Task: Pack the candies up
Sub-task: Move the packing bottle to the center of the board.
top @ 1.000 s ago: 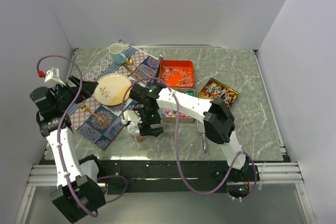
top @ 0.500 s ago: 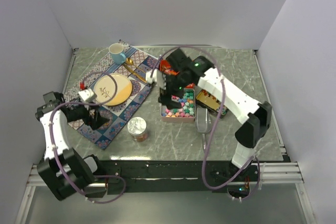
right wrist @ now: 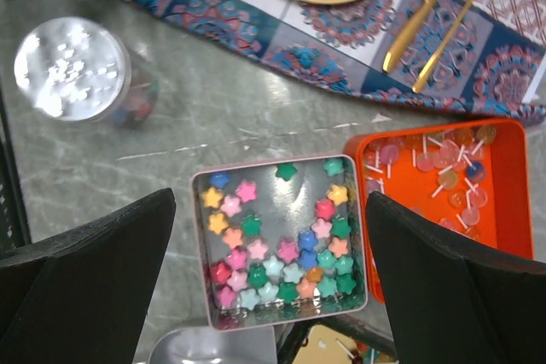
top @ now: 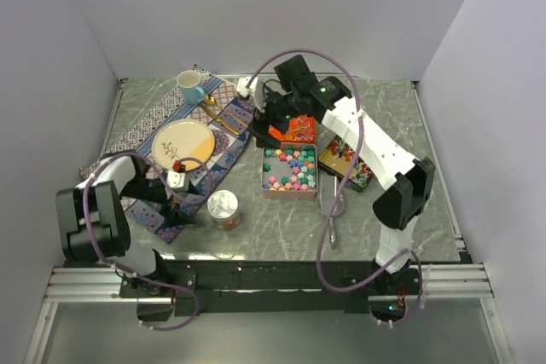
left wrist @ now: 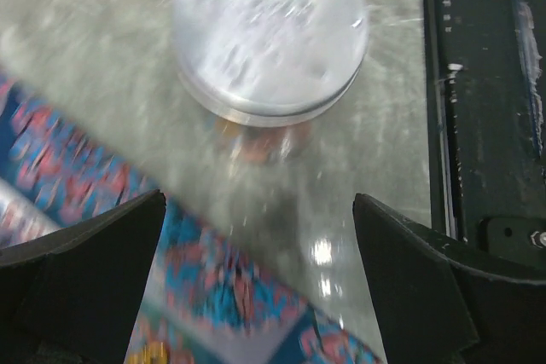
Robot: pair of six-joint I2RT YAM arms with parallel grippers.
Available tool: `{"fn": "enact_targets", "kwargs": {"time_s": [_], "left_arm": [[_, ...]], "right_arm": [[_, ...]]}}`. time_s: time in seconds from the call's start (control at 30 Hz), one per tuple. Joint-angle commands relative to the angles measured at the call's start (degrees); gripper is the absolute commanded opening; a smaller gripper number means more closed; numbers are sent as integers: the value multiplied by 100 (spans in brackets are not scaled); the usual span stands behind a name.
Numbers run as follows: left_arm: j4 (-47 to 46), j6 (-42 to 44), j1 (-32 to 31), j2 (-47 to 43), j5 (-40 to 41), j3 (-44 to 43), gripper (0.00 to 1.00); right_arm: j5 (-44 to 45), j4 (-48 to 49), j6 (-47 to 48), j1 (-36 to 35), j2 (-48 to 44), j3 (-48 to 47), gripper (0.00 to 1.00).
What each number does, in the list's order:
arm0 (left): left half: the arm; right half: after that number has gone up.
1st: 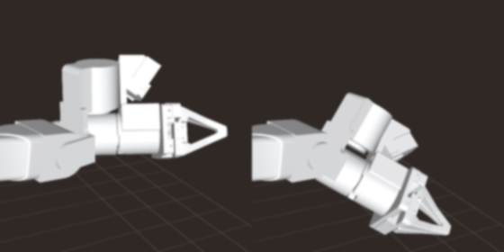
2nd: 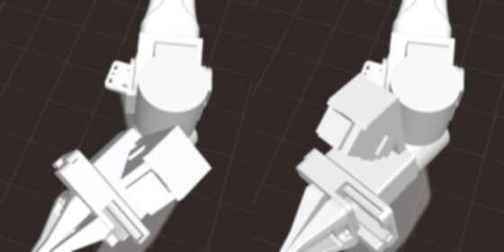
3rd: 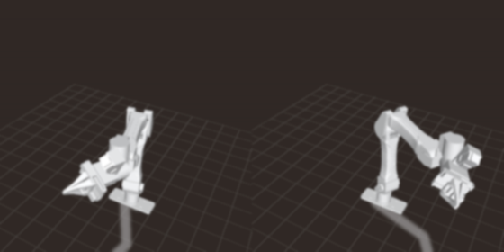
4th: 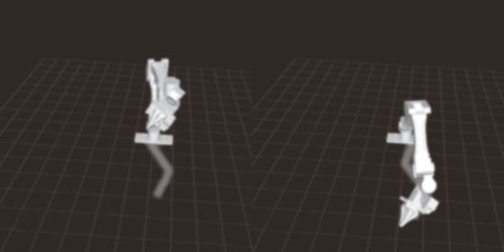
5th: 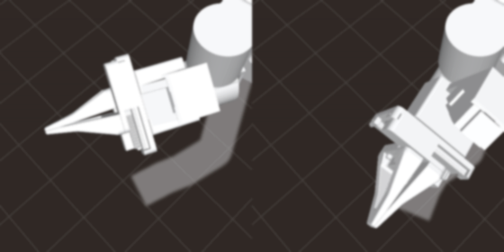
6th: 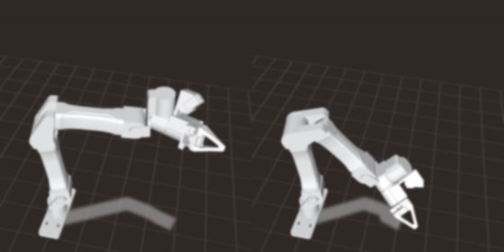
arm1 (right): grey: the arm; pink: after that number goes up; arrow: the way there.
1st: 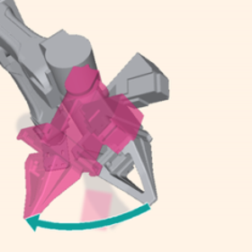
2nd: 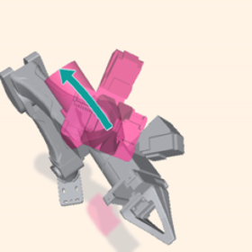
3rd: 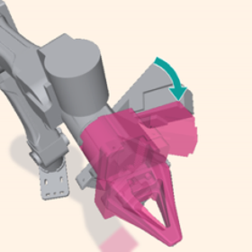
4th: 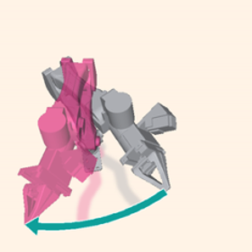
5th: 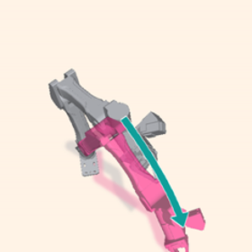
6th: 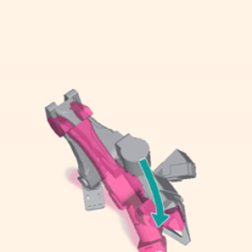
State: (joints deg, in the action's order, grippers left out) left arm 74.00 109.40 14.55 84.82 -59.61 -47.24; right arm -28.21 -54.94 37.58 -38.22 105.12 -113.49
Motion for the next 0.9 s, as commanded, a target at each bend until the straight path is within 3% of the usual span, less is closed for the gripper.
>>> {"fn": "enact_targets", "kwargs": {"time_s": [0.0,0.17,0.23,0.3,0.33,0.43,0.47,0.63,0.77,0.87], "left_arm": [[-419,769,-697,446,-497,-267,99],[-122,1171,-1129,817,-604,-338,96],[-453,1102,-1401,634,-682,-129,96],[-1269,227,-1767,240,-858,30,95],[-2283,-1066,-1954,107,-694,162,99],[-3670,-2883,-2377,-281,-438,504,100],[-4169,-3151,-2578,-334,-211,549,99],[-4973,-4425,-3150,-466,450,690,99],[-4852,-4419,-3616,-247,881,533,97],[-4141,-3867,-3783,-19,916,225,96]], "right_arm": [[-97,317,-488,306,289,-620,100],[-98,212,-568,464,430,-754,100],[-27,194,-550,499,413,-745,100],[8,203,-603,526,378,-718,100],[26,220,-655,543,317,-701,100],[96,212,-665,552,123,-525,100],[113,212,-656,552,62,-377,100],[219,115,-550,552,-308,-33,100],[245,-34,-366,552,-580,222,100],[263,-105,-208,561,-782,441,100]]}}
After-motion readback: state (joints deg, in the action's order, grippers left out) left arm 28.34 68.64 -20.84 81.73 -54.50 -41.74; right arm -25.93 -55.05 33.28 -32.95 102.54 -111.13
